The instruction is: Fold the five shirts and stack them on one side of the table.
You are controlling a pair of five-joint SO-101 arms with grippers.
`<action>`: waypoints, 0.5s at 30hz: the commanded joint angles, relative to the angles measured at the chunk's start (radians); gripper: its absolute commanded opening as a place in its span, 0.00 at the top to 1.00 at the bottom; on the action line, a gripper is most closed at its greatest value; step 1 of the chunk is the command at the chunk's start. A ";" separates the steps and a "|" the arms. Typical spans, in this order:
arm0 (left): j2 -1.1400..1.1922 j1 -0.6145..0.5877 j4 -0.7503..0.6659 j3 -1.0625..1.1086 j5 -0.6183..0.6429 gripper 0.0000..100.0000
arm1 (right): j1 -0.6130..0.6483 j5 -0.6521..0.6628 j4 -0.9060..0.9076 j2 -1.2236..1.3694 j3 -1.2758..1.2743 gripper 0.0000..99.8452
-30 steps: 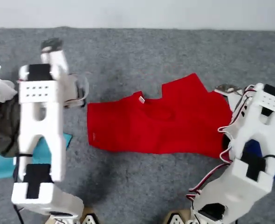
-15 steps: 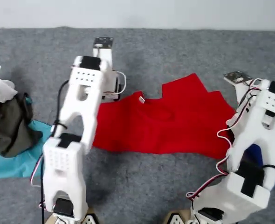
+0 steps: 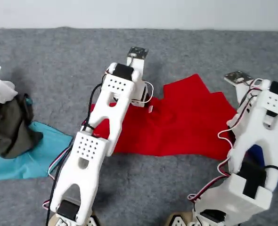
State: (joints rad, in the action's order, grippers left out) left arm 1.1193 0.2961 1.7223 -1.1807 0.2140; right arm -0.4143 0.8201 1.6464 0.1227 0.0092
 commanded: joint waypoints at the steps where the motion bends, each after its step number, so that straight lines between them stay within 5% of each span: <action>1: 0.002 0.006 0.034 -0.005 -0.009 0.78 | 0.022 -0.012 -0.005 -0.045 0.017 0.44; 9: 0.055 -0.005 0.034 0.004 -0.009 0.79 | 0.019 -0.012 -0.005 -0.045 0.017 0.44; 15: 0.055 -0.002 0.034 0.004 -0.011 0.98 | 0.022 -0.041 -0.015 -0.045 0.017 0.48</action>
State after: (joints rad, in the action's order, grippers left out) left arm 1.1868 0.3023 1.7238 -1.1730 0.2125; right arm -0.4005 0.8124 1.6464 0.1227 0.0092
